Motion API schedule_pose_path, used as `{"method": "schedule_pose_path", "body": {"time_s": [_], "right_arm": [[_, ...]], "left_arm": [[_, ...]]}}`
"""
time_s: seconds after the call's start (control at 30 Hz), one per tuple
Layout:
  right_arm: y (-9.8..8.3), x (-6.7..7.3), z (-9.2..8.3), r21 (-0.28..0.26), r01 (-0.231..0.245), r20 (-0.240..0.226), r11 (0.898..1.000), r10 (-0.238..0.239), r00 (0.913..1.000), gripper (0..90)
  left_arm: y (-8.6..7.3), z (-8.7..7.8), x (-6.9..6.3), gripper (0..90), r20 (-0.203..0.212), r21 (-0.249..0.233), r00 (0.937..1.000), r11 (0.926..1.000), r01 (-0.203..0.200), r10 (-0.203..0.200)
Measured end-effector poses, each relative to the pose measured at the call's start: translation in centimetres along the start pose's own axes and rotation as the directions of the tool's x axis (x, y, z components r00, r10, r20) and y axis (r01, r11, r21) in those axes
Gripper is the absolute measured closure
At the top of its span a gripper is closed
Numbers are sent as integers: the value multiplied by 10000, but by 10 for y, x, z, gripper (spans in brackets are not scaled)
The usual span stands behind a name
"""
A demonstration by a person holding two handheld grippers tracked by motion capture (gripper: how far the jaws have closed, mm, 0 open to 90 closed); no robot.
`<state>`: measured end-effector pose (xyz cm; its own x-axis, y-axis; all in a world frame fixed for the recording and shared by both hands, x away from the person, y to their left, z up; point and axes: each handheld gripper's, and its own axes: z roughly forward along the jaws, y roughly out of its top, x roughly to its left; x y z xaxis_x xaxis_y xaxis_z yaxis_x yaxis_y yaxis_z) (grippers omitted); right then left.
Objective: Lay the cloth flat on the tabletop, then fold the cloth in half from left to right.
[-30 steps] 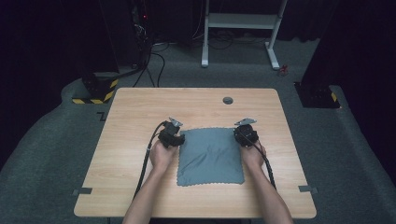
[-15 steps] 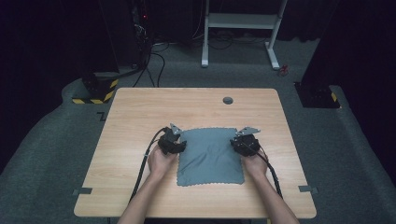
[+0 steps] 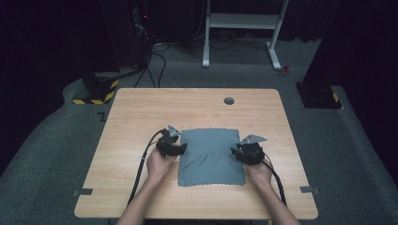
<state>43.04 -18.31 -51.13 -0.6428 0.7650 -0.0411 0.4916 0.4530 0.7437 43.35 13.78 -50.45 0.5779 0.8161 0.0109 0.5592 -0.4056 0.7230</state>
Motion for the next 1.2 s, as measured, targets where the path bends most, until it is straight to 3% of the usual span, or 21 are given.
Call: {"method": "schedule_pose_path", "body": {"time_s": [0.03, 0.1, 0.2, 0.27, 0.37, 0.43, 0.53, 0.63, 0.73, 1.2], "right_arm": [[-3, 6, -4, -70, 144, -86, 9999, -144, 9999, 643], [-8, 16, -10, -195, 495, -239, 9986, -500, 9985, 638], [-17, 24, -15, -156, 688, -498, 9975, -695, 9963, 623], [-24, 28, -15, 143, 782, -734, 9968, -769, 9943, 603], [-31, 28, -20, 10, 705, -788, 9975, -702, 9944, 605], [-36, 28, -25, 3, 585, -824, 9983, -582, 9949, 603], [-38, 30, -28, -30, 692, -725, 9976, -692, 9950, 596], [-39, 31, -29, -22, 687, -612, 9976, -687, 9958, 577], [-39, 27, -28, 28, 357, -845, 9994, -353, 9958, 559], [-38, 28, -28, 33, 409, -782, 9992, -406, 9961, 550]], "left_arm": [[-4, -5, -8, 438, 278, -16, 9995, 9998, -180, 180], [-12, -7, -17, 434, 460, -36, 9979, 9990, -456, 457], [-23, -5, -25, 434, 325, 90, 9966, 9971, -758, 755], [-27, -7, -24, 445, 300, -42, 9974, 9979, -648, 649], [-31, -9, -19, 448, 169, -149, 9975, 9976, -681, 683], [-36, -10, -13, 456, 454, -388, 9984, 9987, -332, 349], [-39, -10, -14, 454, 367, -612, 9990, 9979, -220, 243], [-40, -10, -15, 447, 278, -589, 9995, 9982, -102, 118], [-40, -10, -15, 413, 244, -553, 9996, 9984, -94, 108], [-40, -10, -15, 354, 347, -507, 9993, 9986, -118, 135]]}}
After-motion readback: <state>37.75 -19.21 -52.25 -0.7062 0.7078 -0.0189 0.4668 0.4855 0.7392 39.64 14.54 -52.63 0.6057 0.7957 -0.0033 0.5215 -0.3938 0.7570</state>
